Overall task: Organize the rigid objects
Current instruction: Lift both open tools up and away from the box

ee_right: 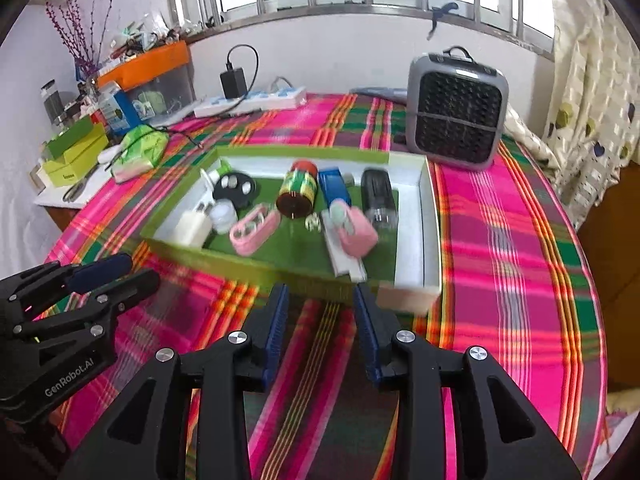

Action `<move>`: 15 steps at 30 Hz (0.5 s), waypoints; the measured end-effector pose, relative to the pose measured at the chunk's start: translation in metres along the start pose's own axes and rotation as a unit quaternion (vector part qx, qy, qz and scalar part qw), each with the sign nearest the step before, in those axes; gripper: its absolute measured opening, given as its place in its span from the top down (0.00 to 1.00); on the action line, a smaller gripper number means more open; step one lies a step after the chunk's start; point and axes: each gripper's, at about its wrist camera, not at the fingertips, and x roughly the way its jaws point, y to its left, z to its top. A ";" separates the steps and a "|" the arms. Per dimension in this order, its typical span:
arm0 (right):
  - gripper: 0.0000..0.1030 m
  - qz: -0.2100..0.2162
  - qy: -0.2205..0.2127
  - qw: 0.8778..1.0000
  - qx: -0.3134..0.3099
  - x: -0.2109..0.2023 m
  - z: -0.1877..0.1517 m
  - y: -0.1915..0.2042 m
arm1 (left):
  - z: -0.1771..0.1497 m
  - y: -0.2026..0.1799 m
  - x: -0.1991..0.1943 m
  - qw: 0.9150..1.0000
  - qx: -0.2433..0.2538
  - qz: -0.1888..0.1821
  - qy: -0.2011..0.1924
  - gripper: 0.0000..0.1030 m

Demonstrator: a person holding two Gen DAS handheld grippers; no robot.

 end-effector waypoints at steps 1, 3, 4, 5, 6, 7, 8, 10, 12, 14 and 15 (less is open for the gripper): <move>0.61 0.000 0.003 1.000 -0.001 0.000 -0.004 0.002 | -0.003 0.000 0.000 1.000 -0.002 0.002 0.003 0.67; 0.54 -0.005 0.009 1.000 -0.002 0.001 -0.011 0.004 | -0.009 -0.002 0.000 1.000 0.001 0.006 0.007 0.67; 0.54 -0.008 0.012 1.000 -0.003 0.002 -0.014 0.005 | -0.012 -0.002 0.001 1.000 0.001 0.008 0.011 0.67; 0.54 -0.010 0.016 1.000 -0.003 0.002 -0.018 0.006 | -0.016 -0.003 0.002 1.000 0.002 0.009 0.015 0.66; 0.54 -0.010 0.019 1.000 -0.002 0.002 -0.022 0.006 | -0.019 -0.003 0.003 1.000 0.000 0.009 0.019 0.66; 0.54 -0.010 0.023 1.000 0.000 0.003 -0.025 0.006 | -0.021 -0.002 0.004 1.000 -0.002 0.010 0.022 0.66; 0.54 -0.012 0.026 1.000 0.002 0.003 -0.028 0.006 | -0.025 -0.003 0.004 1.000 0.000 0.013 0.026 0.66; 0.54 -0.018 0.028 0.999 0.005 0.002 -0.034 0.005 | -0.029 -0.004 0.005 0.999 -0.001 0.014 0.030 0.66; 0.54 -0.021 0.029 0.999 0.011 0.001 -0.037 0.003 | -0.031 -0.005 0.006 0.999 -0.001 0.012 0.034 0.66; 0.54 -0.029 0.031 0.999 0.017 0.000 -0.040 0.001 | -0.034 -0.006 0.006 0.999 -0.001 0.015 0.034 0.66; 0.54 -0.033 0.033 0.999 0.018 0.000 -0.042 0.000 | -0.035 -0.007 0.006 0.999 -0.001 0.015 0.036 0.66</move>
